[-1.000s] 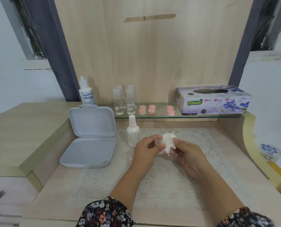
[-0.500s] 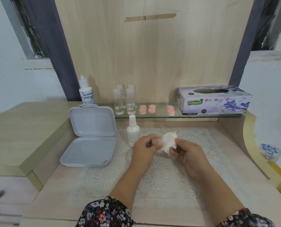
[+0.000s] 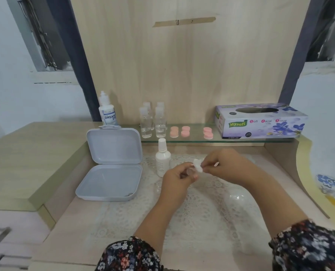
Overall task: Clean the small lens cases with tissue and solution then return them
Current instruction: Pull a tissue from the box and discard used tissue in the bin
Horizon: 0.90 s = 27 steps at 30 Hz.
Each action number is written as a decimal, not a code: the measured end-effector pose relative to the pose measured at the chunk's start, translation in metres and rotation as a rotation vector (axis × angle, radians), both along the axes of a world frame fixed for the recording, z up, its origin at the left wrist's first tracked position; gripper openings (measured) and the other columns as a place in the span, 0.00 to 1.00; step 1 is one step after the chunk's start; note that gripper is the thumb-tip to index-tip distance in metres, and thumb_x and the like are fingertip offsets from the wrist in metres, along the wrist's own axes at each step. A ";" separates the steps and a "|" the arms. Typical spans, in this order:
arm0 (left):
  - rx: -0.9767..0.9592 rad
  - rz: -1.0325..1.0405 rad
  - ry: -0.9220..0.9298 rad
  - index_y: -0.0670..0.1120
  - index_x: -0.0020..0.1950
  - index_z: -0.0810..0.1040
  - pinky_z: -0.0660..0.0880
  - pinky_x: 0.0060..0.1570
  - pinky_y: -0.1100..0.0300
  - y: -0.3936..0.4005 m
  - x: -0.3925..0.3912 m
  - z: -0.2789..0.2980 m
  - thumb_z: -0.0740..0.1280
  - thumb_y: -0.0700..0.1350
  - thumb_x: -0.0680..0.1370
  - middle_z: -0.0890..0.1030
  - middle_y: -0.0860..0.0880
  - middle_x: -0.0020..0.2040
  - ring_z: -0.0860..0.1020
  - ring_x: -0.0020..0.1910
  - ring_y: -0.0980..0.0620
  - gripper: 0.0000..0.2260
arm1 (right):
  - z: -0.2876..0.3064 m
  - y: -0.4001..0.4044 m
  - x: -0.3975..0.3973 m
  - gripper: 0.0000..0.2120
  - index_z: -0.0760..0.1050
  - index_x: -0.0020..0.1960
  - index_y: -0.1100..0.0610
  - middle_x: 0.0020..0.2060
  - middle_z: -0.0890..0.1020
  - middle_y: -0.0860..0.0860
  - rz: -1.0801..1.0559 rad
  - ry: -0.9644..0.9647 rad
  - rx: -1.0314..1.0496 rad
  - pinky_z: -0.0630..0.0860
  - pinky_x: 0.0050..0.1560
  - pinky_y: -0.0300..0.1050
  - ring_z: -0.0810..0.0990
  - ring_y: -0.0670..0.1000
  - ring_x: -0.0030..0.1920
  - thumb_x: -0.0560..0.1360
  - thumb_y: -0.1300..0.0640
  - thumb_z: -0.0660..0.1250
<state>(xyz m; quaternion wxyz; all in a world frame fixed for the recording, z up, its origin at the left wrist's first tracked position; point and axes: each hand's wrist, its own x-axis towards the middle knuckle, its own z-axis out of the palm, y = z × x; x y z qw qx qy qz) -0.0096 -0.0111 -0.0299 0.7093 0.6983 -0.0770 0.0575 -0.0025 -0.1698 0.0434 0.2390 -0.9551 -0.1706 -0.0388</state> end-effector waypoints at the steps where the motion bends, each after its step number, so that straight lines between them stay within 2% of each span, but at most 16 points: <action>1: 0.004 0.000 0.005 0.44 0.55 0.82 0.74 0.46 0.66 0.000 0.000 0.000 0.70 0.33 0.74 0.80 0.52 0.39 0.77 0.41 0.58 0.12 | 0.006 0.003 0.001 0.08 0.84 0.49 0.52 0.42 0.82 0.43 0.023 0.006 -0.089 0.76 0.51 0.43 0.79 0.44 0.45 0.75 0.58 0.67; 3: -0.018 0.009 0.021 0.43 0.56 0.81 0.76 0.49 0.63 0.000 0.000 0.000 0.70 0.32 0.73 0.80 0.53 0.37 0.78 0.42 0.58 0.13 | 0.013 0.011 0.003 0.07 0.82 0.48 0.54 0.42 0.82 0.46 0.046 -0.006 -0.210 0.77 0.48 0.42 0.79 0.47 0.44 0.74 0.60 0.66; 6: -0.067 0.020 0.011 0.49 0.50 0.81 0.77 0.55 0.58 0.000 -0.003 0.002 0.70 0.30 0.73 0.80 0.52 0.37 0.79 0.44 0.56 0.14 | 0.012 0.018 0.006 0.05 0.80 0.43 0.57 0.38 0.82 0.51 0.015 -0.024 -0.207 0.76 0.42 0.44 0.79 0.51 0.42 0.71 0.62 0.65; 10: -0.062 0.038 -0.021 0.49 0.48 0.82 0.77 0.59 0.50 0.000 -0.004 0.003 0.70 0.30 0.73 0.77 0.48 0.37 0.77 0.44 0.52 0.14 | 0.001 0.019 0.004 0.00 0.78 0.39 0.59 0.35 0.81 0.53 -0.183 0.019 0.095 0.72 0.35 0.42 0.77 0.49 0.35 0.68 0.62 0.68; 13: -0.073 0.066 -0.041 0.50 0.48 0.82 0.77 0.58 0.51 -0.001 -0.005 0.004 0.70 0.30 0.72 0.76 0.50 0.36 0.76 0.43 0.53 0.14 | -0.013 0.022 -0.005 0.02 0.77 0.37 0.61 0.30 0.80 0.53 -0.353 0.045 0.415 0.74 0.33 0.43 0.79 0.51 0.31 0.67 0.62 0.69; 15: -0.071 0.089 -0.051 0.51 0.48 0.82 0.78 0.57 0.53 -0.002 -0.006 0.003 0.71 0.31 0.72 0.77 0.50 0.37 0.77 0.43 0.54 0.15 | -0.022 0.025 -0.011 0.02 0.77 0.38 0.62 0.33 0.82 0.54 -0.422 0.098 0.608 0.77 0.35 0.45 0.81 0.51 0.30 0.69 0.63 0.69; 17: -0.060 0.095 -0.053 0.52 0.48 0.82 0.78 0.57 0.54 -0.003 -0.006 0.002 0.71 0.31 0.72 0.77 0.52 0.37 0.78 0.43 0.55 0.16 | -0.029 0.026 -0.014 0.02 0.77 0.41 0.62 0.35 0.81 0.53 -0.437 0.113 0.672 0.77 0.33 0.44 0.82 0.51 0.30 0.70 0.63 0.69; 20: -0.044 0.072 -0.034 0.53 0.47 0.82 0.78 0.57 0.53 -0.001 -0.005 0.001 0.71 0.30 0.72 0.77 0.53 0.36 0.77 0.41 0.57 0.17 | -0.028 0.023 -0.012 0.02 0.77 0.39 0.58 0.34 0.80 0.51 -0.329 0.003 0.452 0.71 0.31 0.39 0.80 0.52 0.34 0.71 0.63 0.69; 24: -0.021 0.042 0.004 0.51 0.49 0.83 0.78 0.57 0.48 0.000 -0.002 -0.002 0.72 0.33 0.72 0.79 0.50 0.39 0.78 0.43 0.53 0.14 | -0.009 0.015 -0.007 0.09 0.83 0.46 0.56 0.41 0.82 0.50 -0.005 -0.089 -0.027 0.72 0.41 0.40 0.78 0.50 0.41 0.73 0.64 0.65; 25: -0.028 0.040 0.010 0.50 0.51 0.83 0.78 0.57 0.48 -0.001 -0.003 -0.001 0.73 0.33 0.72 0.79 0.50 0.39 0.78 0.44 0.53 0.13 | -0.006 0.013 -0.007 0.11 0.83 0.47 0.56 0.42 0.83 0.49 0.033 -0.100 -0.070 0.73 0.43 0.41 0.78 0.49 0.42 0.73 0.65 0.64; 27: -0.045 0.053 0.005 0.50 0.50 0.83 0.78 0.56 0.53 -0.002 -0.004 0.000 0.72 0.33 0.72 0.79 0.50 0.39 0.78 0.43 0.54 0.13 | -0.006 0.011 -0.006 0.09 0.83 0.45 0.55 0.40 0.82 0.48 0.018 -0.115 -0.011 0.75 0.44 0.43 0.78 0.48 0.41 0.72 0.64 0.65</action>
